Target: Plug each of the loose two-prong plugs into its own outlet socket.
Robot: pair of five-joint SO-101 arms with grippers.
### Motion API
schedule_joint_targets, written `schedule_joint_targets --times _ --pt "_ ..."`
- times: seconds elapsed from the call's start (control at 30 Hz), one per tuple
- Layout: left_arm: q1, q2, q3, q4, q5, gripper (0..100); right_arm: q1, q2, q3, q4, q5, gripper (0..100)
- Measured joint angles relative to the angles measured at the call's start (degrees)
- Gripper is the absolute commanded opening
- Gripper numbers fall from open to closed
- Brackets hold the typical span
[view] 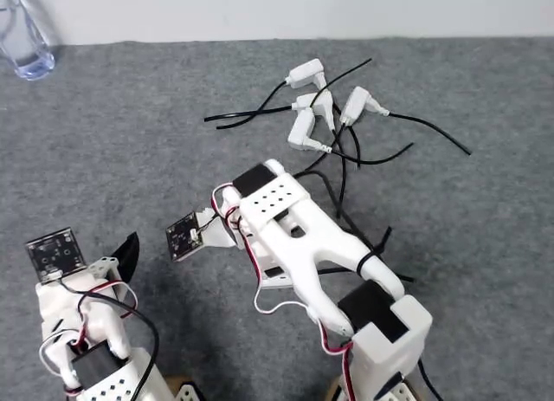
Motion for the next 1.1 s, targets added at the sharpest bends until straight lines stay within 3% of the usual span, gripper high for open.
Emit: schedule_joint_targets --times 0.3,0.87,1.1 --pt "0.0 0.0 0.0 0.4 -1.6 43 3.3 -2.7 -0.9 1.1 -0.1 0.9" --pt "0.0 0.0 0.0 0.4 -1.6 43 28.3 -2.9 -13.2 8.8 13.1 0.9" --pt "0.0 0.0 0.0 0.4 -1.6 43 32.4 0.8 -8.4 -4.4 14.9 0.9"
